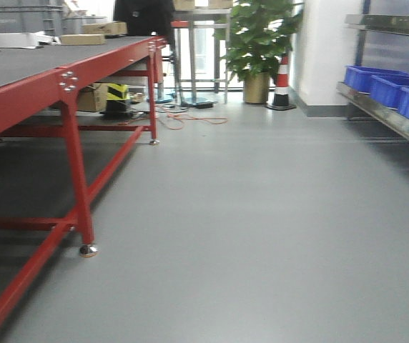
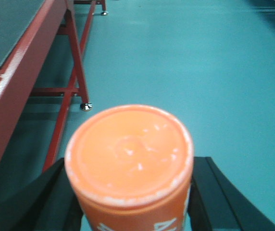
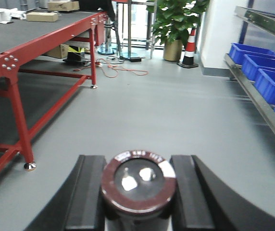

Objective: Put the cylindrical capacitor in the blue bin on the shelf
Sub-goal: 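Drive the base away from the table toward the bin shelf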

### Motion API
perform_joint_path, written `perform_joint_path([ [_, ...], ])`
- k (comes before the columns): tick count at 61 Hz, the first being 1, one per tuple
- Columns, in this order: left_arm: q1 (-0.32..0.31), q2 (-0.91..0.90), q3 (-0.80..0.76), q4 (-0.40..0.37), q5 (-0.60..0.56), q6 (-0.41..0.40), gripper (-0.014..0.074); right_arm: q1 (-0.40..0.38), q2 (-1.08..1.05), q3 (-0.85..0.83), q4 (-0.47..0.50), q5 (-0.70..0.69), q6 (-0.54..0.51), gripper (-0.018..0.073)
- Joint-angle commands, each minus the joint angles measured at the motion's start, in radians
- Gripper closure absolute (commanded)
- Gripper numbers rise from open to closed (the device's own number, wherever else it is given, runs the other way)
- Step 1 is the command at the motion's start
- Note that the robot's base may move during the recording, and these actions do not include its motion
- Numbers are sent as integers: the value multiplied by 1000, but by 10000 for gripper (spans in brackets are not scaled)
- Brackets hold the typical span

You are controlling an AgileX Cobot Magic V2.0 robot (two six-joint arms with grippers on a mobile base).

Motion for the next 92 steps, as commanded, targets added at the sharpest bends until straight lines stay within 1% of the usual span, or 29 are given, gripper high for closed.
perform_joint_path([
  [1, -7, -6, 1, -2, -26, -3, 707, 3, -6, -9, -7, -23, -3, 720],
  [92, -7, -6, 1, -2, -26, -3, 707, 3, -6, -9, -7, -23, -3, 720],
])
